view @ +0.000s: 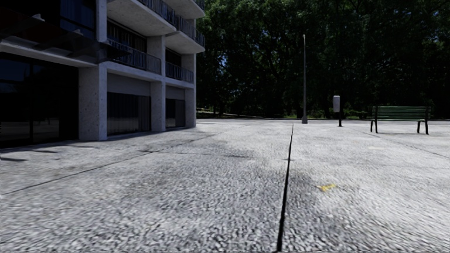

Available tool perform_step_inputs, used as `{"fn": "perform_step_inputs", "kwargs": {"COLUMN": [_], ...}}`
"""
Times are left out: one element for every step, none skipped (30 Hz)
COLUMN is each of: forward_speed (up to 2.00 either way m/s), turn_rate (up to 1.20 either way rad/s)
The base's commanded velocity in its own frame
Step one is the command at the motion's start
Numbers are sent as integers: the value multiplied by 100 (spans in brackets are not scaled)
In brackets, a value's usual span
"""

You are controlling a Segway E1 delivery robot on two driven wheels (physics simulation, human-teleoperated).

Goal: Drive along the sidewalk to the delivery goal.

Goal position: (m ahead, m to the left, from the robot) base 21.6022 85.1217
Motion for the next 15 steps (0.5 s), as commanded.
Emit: {"fn": "perform_step_inputs", "kwargs": {"forward_speed": [200, 200, 200, 200, 200, 200, 200, 200, 200, 200, 200, 200, 200, 200, 200], "turn_rate": [0, 0, 0, 0, 0, 0, 0, 0, 0, 0, 0, 0, 0, 0, 0]}}
